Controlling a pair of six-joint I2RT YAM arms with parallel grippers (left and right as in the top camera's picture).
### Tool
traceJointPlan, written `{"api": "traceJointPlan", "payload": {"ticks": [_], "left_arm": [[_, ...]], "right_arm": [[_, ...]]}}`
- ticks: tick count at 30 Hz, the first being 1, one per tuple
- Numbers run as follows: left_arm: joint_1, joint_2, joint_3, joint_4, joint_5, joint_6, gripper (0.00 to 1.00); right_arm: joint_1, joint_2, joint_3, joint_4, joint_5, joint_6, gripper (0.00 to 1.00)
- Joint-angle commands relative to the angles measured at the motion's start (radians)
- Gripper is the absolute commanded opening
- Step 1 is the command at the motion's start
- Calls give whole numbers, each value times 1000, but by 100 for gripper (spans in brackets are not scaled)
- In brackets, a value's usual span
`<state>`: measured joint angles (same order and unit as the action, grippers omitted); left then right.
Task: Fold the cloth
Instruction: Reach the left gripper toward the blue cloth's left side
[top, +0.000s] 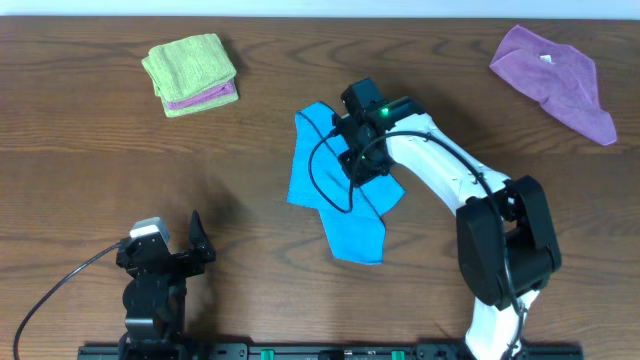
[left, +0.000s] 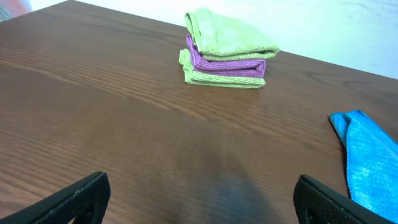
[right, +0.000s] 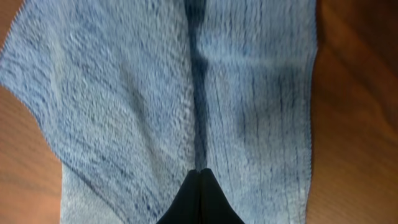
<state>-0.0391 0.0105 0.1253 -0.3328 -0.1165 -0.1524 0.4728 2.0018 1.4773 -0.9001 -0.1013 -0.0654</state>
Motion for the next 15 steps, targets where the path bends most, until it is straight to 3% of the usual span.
{"api": "traceJointPlan", "payload": {"ticks": [1,15], "left_arm": [[7,-6,-23,-6,-14,18,95],[7,-6,-23,-6,-21,18,95]], "right_arm": [[-14,13,-24,27,-8,-24,2],[-62,28,-87,100,-42,-30,1]]}}
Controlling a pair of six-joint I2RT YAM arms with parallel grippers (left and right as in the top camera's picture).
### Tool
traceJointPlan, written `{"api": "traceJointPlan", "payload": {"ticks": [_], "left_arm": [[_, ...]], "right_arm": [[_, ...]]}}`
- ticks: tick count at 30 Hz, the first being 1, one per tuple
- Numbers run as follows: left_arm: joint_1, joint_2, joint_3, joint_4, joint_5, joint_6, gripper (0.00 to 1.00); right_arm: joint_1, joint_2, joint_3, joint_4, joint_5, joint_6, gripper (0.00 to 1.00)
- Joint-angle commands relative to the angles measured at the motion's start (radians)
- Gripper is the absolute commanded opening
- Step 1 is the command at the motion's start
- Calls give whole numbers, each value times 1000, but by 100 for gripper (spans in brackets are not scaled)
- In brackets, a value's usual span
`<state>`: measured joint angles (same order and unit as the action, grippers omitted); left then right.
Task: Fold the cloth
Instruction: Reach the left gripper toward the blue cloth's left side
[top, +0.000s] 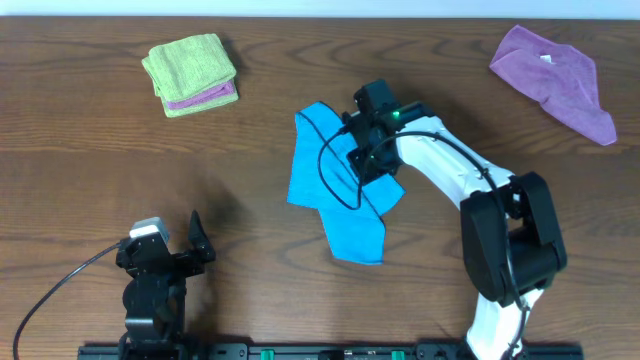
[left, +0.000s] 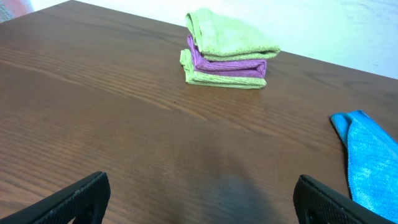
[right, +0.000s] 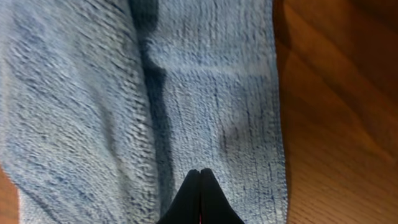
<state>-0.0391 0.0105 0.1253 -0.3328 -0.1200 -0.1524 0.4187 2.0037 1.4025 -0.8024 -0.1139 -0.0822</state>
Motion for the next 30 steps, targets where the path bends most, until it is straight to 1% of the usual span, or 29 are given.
{"api": "traceJointPlan", "payload": {"ticks": [1,4,6,10,15,18,22,30], "left_arm": [[7,-6,-23,-6,-18,18,95],[7,-6,-23,-6,-15,16,95],[6,-6,-23,-6,11,7,95],[6,-6,-23,-6,145,-116,96],[6,-6,-23,-5,304,-238,95],[6,-6,-23,-2,375,-284,95],[6,-6,-23,-2,407,-354,95],[6,-6,-23,18,406,-354,95]], "right_arm": [[-8,37,-13,2,-29,-13,1],[-8,61,-13,-2,-41,-13,1],[-8,68,-13,2,-44,-13,1],[-9,68,-13,1,-44,-13,1],[-10,68,-12,-13,-44,-13,1],[-10,68,-12,-15,-44,-18,1],[-10,68,-12,2,-45,-21,1],[-19,71,-13,54,-40,-28,1]]}}
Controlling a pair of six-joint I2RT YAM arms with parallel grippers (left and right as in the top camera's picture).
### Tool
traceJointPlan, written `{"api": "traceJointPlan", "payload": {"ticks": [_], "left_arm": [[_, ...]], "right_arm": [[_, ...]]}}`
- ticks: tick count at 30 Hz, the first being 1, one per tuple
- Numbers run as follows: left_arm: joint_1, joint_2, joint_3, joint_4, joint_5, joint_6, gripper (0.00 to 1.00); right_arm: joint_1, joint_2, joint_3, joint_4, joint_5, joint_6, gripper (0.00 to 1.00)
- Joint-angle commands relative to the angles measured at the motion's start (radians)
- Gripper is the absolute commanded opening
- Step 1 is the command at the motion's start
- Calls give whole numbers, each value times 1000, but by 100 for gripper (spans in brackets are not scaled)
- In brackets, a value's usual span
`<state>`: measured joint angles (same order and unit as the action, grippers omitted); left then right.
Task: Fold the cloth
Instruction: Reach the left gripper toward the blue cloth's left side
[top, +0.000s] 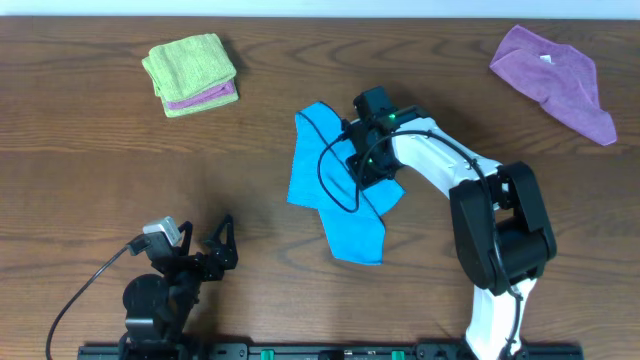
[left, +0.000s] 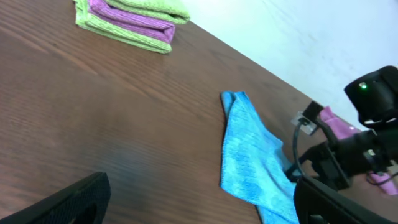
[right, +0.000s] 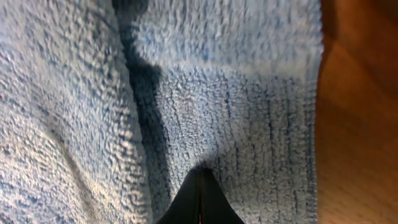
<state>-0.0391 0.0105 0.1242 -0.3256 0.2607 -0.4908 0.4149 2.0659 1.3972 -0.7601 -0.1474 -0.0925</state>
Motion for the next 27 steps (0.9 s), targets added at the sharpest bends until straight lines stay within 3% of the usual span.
{"api": "traceJointPlan", "payload": {"ticks": [1,11,17,22,27], "left_arm": [[6,-6,-21,18,29,-23,95],[6,10,-26,13,150,-37,95],[6,143,-26,52,205,-31,95],[-8,364,-26,285,313,-25,95],[-104,689,-13,576,324,-26,96]], "right_arm": [[-20,11,-7,22,-6,-18,1],[-43,76,-7,61,-21,-21,1],[-59,81,-7,102,54,-21,1],[-105,81,-7,95,77,-19,1],[-162,81,-7,83,90,10,1]]}}
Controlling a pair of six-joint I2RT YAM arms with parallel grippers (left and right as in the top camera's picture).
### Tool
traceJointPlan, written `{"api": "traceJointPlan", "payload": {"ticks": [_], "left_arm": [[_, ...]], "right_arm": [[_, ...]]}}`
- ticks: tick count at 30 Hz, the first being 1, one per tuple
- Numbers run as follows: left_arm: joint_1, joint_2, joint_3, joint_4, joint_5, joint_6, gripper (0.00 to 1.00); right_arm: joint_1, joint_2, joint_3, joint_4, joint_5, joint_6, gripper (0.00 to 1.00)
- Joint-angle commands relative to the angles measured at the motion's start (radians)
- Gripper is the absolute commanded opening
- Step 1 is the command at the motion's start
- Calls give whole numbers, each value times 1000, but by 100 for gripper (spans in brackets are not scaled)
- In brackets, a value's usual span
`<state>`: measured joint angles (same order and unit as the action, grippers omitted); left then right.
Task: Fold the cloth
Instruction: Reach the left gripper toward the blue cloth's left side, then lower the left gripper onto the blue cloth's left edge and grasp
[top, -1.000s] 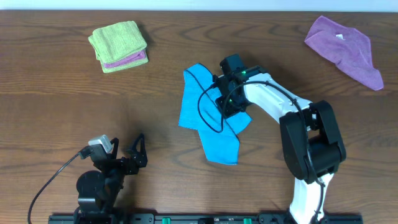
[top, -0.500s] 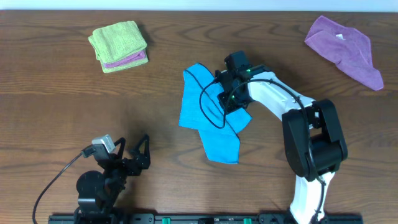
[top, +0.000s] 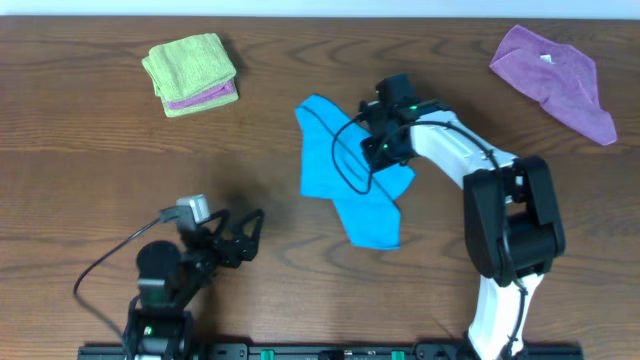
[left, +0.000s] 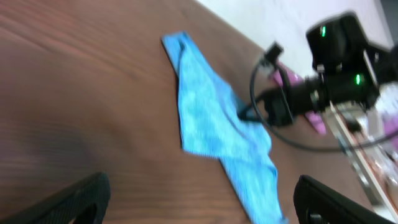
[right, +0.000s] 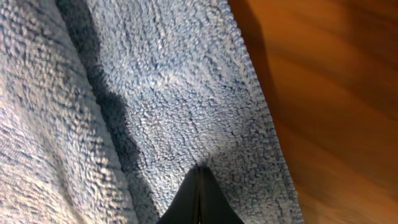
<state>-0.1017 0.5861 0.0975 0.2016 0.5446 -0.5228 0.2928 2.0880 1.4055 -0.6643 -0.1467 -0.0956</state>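
Note:
The blue cloth (top: 335, 170) lies crumpled and partly folded mid-table, a long tail pointing toward the near edge. It also fills the right wrist view (right: 155, 93) and shows ahead in the left wrist view (left: 205, 118). My right gripper (top: 384, 148) sits low at the cloth's right edge, its fingers pinched together (right: 199, 169) with the tips buried in the pile. Near the front left, my left gripper (top: 245, 235) points toward the cloth; it is open (left: 199, 196) with nothing between its fingers.
A folded green and purple stack (top: 190, 72) sits at the back left. A loose purple cloth (top: 555, 78) lies at the back right. The right arm's black cable (top: 345, 165) loops over the blue cloth.
The left arm has moved right and turned further toward the blue cloth. The right gripper, still shut, has shifted right and slightly back, and the cloth has shifted right with it.
The right gripper stayed shut low on the blue cloth's right part throughout, edging toward its right border. The left arm rested at the front left facing the green stack, then turned right, and now faces the cloth, which has slid a little to the right.

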Motion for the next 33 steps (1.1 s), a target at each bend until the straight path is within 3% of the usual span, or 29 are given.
{"api": "traceJointPlan", "payload": {"ticks": [1,4,10,20,24,29,30,33], "left_arm": [[-70,191,31,97,40,6,95],[-147,401,114,185,41,13,96],[-223,712,370,205,150,98,98],[-227,955,632,130,271,128,100],[-227,1036,694,51,287,141,71],[-226,1090,717,11,258,141,12],[-226,1091,717,2,235,141,6],[-226,1091,717,-15,221,131,6]], "right_arm": [[-51,59,-15,-18,86,13,1],[-63,59,-15,-27,84,13,1],[-60,59,-15,-35,33,30,1],[-60,59,-14,-45,30,56,1],[-61,59,-12,-47,22,74,1],[-63,59,-11,-51,10,89,1],[-63,59,-11,-52,10,92,1],[-63,59,-11,-59,7,95,1]]}}
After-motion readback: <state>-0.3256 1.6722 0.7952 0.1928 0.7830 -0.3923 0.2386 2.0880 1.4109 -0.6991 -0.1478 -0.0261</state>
